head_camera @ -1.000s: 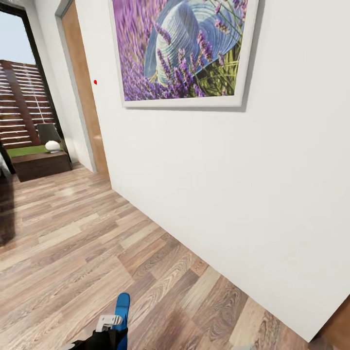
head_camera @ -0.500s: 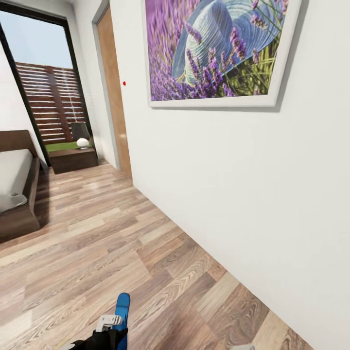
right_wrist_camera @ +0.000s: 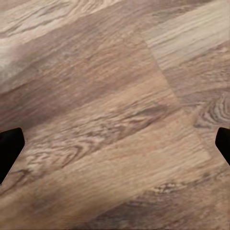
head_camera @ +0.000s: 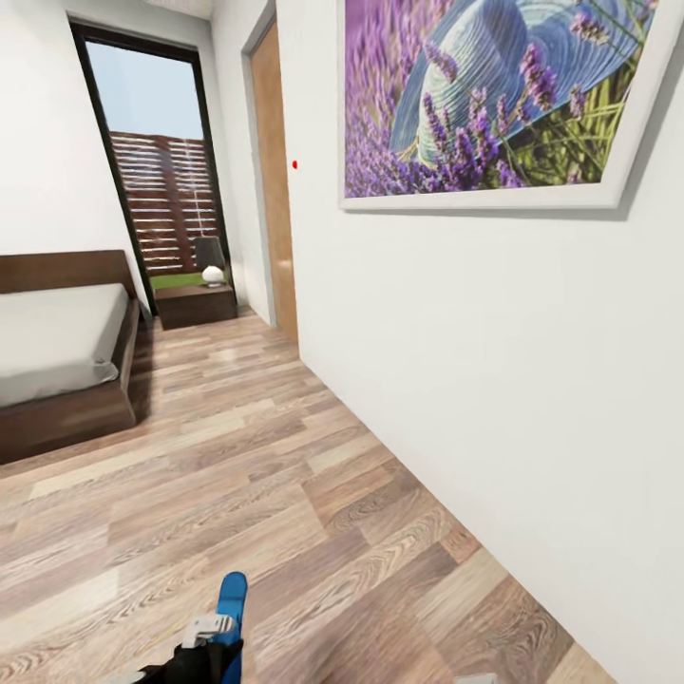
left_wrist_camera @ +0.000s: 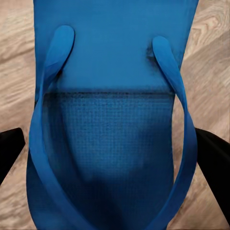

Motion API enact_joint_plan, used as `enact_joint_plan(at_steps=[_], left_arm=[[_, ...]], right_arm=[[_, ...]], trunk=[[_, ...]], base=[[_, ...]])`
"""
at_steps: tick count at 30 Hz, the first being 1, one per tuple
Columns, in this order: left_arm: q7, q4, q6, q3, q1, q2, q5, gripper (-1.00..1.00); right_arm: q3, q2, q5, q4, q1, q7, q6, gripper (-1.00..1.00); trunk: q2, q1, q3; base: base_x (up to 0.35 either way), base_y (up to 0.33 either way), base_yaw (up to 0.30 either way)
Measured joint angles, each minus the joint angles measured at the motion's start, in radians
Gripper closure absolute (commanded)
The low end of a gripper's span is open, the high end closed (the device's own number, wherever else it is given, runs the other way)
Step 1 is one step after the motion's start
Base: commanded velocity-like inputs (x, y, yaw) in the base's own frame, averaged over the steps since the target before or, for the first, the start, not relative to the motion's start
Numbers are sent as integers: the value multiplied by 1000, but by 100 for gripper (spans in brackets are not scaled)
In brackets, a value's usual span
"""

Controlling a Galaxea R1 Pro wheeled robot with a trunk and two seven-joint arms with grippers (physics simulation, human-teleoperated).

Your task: In the bedroom, move the book from the bed onto either nightstand, and place the two sandals side by side next to the bed.

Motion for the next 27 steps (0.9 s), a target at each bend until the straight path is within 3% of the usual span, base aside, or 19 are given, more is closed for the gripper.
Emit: enact_joint_plan(at_steps=[3,6,12,27], left_arm=[[62,11,0,-2,0,-1,0,100],[110,87,-31,-3,0,-2,-2,100],[125,161,-128,-3,0,-3,-1,100],[125,173,-138,-2,0,-7,-2,100]], right_arm=[[0,-1,0,3,0,-1,2,-100],[-1,-1,0,69,0,-1,2,-100],[-1,-1,0,110,0,-2,2,-100],[-1,-1,0,116,1,-3,2,-100]], trunk=[[0,0,0],[0,0,0],[0,0,0],[0,0,0]], base=[[0,0,293],[0,0,293],[0,0,293],[0,0,293]])
